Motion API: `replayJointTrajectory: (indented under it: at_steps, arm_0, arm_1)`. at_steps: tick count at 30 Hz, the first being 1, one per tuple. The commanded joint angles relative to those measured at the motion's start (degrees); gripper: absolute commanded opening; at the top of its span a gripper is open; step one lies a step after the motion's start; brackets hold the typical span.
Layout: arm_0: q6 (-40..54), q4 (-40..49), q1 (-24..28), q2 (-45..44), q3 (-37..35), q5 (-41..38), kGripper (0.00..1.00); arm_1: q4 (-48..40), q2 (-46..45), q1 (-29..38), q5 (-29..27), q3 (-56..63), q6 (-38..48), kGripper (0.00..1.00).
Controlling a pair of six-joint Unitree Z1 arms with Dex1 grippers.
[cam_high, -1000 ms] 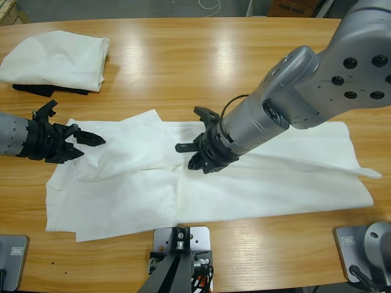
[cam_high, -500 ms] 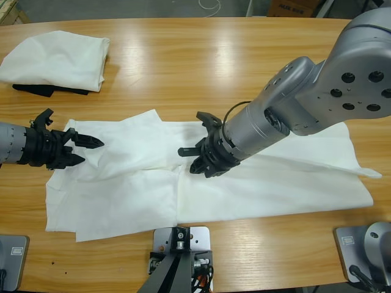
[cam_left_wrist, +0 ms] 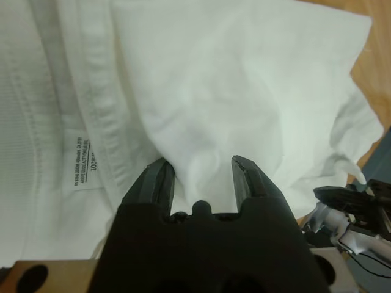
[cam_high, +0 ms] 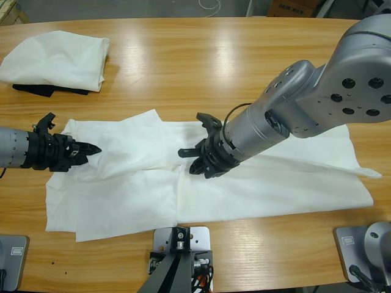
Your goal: Fold clothes
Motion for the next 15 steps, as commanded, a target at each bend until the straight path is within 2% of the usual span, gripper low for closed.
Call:
replayJointTrajectory:
  at_steps: [1, 4, 5, 7, 11, 12, 13, 14, 15]
  arm_0:
    - [-0.85, -2.62, 0.01, 2.67, 2.12, -0.56, 0.383]
    - [-0.85, -4.29, -0.36, 4.07, 2.31, -0.74, 0.359]
    - [-0.78, -4.78, -0.59, 4.35, 2.4, -0.74, 0.299]
    - [-0.62, -6.15, -1.08, 4.74, 2.78, -0.6, 0.021]
    - [0.23, -6.24, -1.59, 4.58, 2.82, -0.37, 0.0]
    - [0.21, -6.24, -1.68, 4.43, 2.89, -0.25, 0.0]
    - [0.21, -6.21, -1.68, 4.21, 3.03, -0.18, 0.0]
    - [0.23, -6.15, -1.68, 3.9, 3.22, 0.0, 0.0]
    - [0.3, -6.1, -1.68, 3.62, 3.47, 0.19, 0.0]
  arm_1:
    - [-0.58, 1.74, 0.47, 0.92, 1.46, 0.75, 0.0]
    - [-0.58, 1.67, 0.47, 0.92, 1.55, 0.75, 0.0]
    - [-0.58, 1.62, 0.47, 0.92, 1.64, 0.75, 0.0]
    - [-0.58, 1.65, 0.47, 0.92, 1.73, 0.75, 0.0]
    - [-0.58, 1.3, 0.47, 0.81, 1.78, 0.71, 0.0]
    - [-0.64, 0.71, 0.47, 0.44, 1.69, 0.66, 0.19]
    - [-0.67, -0.26, 0.47, -0.42, 1.46, 0.61, 0.575]
    - [-0.65, -1.42, 0.47, -1.42, 1.11, 0.33, 0.767]
    - [-0.71, -2.86, 0.47, -2.76, 0.87, -0.01, 0.899]
